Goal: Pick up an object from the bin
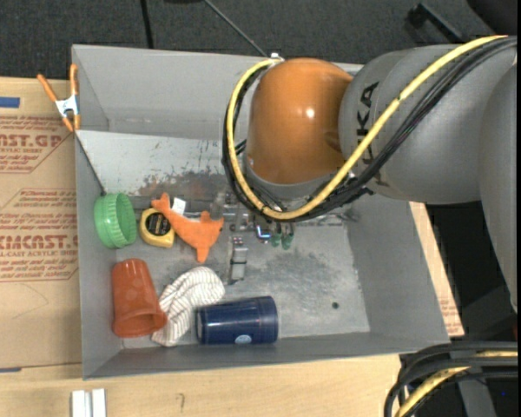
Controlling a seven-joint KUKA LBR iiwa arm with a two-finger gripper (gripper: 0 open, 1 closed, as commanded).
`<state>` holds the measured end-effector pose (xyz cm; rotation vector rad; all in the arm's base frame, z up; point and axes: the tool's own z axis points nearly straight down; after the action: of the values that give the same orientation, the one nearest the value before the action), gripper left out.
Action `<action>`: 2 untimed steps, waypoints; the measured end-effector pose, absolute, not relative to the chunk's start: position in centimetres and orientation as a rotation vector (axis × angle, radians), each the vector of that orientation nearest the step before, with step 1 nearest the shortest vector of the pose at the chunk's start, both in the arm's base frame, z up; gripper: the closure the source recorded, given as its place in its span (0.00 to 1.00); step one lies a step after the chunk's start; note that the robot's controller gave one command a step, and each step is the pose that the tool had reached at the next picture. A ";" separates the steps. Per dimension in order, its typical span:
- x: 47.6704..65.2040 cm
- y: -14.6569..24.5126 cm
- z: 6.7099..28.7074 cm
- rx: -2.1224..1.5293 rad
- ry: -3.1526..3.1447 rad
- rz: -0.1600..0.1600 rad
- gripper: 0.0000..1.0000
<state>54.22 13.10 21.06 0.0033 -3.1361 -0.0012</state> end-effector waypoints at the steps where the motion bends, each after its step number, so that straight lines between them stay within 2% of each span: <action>1: 53.9 13.1 21.1 0.131 -3.142 0.000 0.00; 2: 54.7 13.4 16.6 0.322 -3.135 -0.002 0.00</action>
Offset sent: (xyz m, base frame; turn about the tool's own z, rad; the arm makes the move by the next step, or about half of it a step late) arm 0.0115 0.0051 -0.1022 -0.1173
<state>54.65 13.42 16.62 0.3215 -3.1354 -0.0022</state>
